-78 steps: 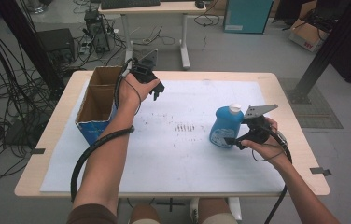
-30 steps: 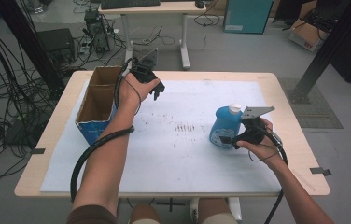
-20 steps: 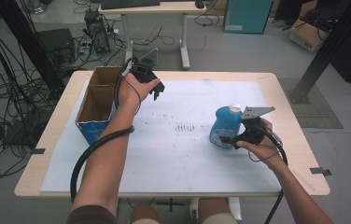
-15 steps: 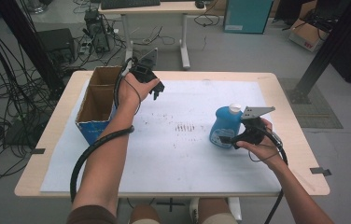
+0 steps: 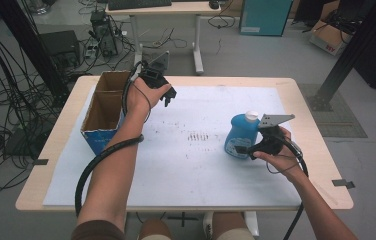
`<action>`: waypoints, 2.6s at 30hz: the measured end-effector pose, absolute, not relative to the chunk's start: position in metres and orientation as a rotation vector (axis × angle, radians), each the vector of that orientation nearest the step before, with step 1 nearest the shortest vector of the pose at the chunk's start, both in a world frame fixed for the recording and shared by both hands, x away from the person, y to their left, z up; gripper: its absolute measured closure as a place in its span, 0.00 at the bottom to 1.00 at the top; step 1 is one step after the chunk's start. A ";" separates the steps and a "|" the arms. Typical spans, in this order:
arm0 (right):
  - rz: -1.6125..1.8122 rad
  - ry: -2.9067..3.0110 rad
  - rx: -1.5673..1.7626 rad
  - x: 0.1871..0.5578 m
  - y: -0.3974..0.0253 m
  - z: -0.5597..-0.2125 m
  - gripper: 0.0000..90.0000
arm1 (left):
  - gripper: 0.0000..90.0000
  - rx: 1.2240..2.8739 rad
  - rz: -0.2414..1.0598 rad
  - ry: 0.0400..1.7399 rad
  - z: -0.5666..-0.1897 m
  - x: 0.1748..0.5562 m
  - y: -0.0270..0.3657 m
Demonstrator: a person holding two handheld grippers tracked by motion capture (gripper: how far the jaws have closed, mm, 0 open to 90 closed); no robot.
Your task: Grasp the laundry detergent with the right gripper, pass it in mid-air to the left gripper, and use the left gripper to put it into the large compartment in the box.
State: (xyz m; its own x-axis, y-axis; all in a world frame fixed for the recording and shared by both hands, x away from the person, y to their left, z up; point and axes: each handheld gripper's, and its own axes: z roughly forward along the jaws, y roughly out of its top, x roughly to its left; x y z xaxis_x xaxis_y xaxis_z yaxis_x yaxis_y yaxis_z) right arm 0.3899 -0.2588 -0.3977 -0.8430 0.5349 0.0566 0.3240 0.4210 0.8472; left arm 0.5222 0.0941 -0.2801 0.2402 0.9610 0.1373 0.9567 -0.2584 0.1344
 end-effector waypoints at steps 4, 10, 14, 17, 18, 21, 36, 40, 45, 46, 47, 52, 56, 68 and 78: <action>1.387 2.457 0.751 0.390 -0.258 -0.398 0.02 | 0.06 2.456 0.297 1.901 -0.281 0.522 0.095; 1.397 2.449 0.755 0.390 -0.259 -0.398 0.02 | 0.06 2.453 0.304 1.900 -0.281 0.522 0.094; 1.411 2.441 0.743 0.390 -0.260 -0.398 0.02 | 0.06 2.461 0.306 1.895 -0.280 0.522 0.094; 1.407 2.445 0.748 0.389 -0.260 -0.398 0.02 | 0.06 2.453 0.308 1.898 -0.279 0.522 0.093; 1.408 2.444 0.741 0.390 -0.260 -0.398 0.03 | 0.06 2.452 0.308 1.898 -0.279 0.522 0.093; 1.408 2.448 0.741 0.389 -0.260 -0.398 0.03 | 0.06 2.459 0.308 1.896 -0.279 0.522 0.094; 1.414 2.436 0.736 0.390 -0.264 -0.401 0.12 | 0.06 2.462 0.306 1.893 -0.282 0.522 0.093; 1.422 2.431 0.730 0.390 -0.265 -0.402 0.20 | 0.06 2.462 0.301 1.893 -0.282 0.523 0.093; 1.419 2.426 0.727 0.391 -0.265 -0.403 0.26 | 0.06 2.463 0.301 1.891 -0.283 0.522 0.093; 1.421 2.426 0.723 0.391 -0.265 -0.403 0.28 | 0.06 2.462 0.296 1.893 -0.283 0.522 0.094; 1.421 2.426 0.723 0.391 -0.265 -0.403 0.28 | 0.06 2.462 0.296 1.893 -0.283 0.522 0.094; 1.437 2.422 0.704 0.390 -0.263 -0.404 0.34 | 0.06 2.464 0.307 1.897 -0.283 0.522 0.096; 1.433 2.431 0.700 0.391 -0.263 -0.406 0.37 | 0.06 2.466 0.307 1.898 -0.283 0.522 0.097; 1.436 2.432 0.698 0.391 -0.264 -0.408 0.44 | 0.06 2.467 0.311 1.902 -0.283 0.521 0.098; 1.427 2.431 0.698 0.391 -0.263 -0.407 0.45 | 0.06 2.461 0.315 1.899 -0.280 0.520 0.097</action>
State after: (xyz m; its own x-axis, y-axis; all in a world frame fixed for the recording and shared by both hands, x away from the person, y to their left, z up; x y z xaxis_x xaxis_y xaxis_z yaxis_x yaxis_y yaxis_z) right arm 0.3907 -0.2634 -0.4073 -0.8581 0.5122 0.0362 0.2812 0.4098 0.8677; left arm 0.5204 0.0973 -0.2797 0.2406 0.9593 0.1481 0.9558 -0.2607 0.1361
